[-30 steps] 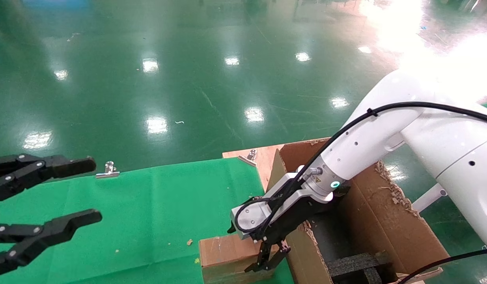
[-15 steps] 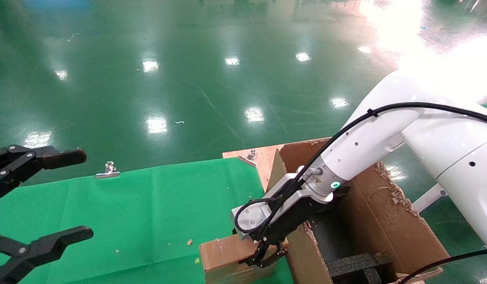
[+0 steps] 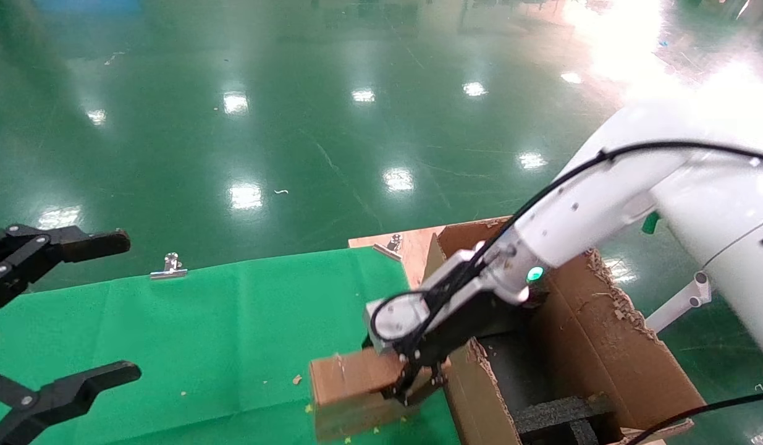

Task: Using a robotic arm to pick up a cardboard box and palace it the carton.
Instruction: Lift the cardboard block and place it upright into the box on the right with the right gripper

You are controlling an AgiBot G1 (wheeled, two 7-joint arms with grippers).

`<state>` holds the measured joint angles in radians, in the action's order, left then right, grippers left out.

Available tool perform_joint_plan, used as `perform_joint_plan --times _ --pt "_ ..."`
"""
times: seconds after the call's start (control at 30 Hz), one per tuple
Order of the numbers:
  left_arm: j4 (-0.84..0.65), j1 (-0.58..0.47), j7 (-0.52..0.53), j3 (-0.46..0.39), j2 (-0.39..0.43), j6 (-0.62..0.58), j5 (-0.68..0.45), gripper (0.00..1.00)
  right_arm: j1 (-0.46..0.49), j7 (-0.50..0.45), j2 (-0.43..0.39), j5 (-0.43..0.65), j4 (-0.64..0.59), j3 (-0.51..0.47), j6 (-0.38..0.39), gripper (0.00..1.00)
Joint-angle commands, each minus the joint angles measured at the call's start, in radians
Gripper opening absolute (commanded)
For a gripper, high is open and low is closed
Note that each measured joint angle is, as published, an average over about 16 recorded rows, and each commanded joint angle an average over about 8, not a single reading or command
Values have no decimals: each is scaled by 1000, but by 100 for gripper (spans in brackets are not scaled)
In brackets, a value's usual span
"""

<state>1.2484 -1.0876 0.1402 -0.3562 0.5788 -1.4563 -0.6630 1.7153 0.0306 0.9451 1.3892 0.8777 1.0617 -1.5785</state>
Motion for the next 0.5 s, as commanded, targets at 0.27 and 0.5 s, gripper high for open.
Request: perform_joint_plan --times 0.27,0.5 --pt "0 0 0 0 0 0 0 100 120 13 -24 -90 -23 26 -11 0" --pt "0 0 0 0 0 0 0 100 241 37 -41 -157 -39 79 -13 0"
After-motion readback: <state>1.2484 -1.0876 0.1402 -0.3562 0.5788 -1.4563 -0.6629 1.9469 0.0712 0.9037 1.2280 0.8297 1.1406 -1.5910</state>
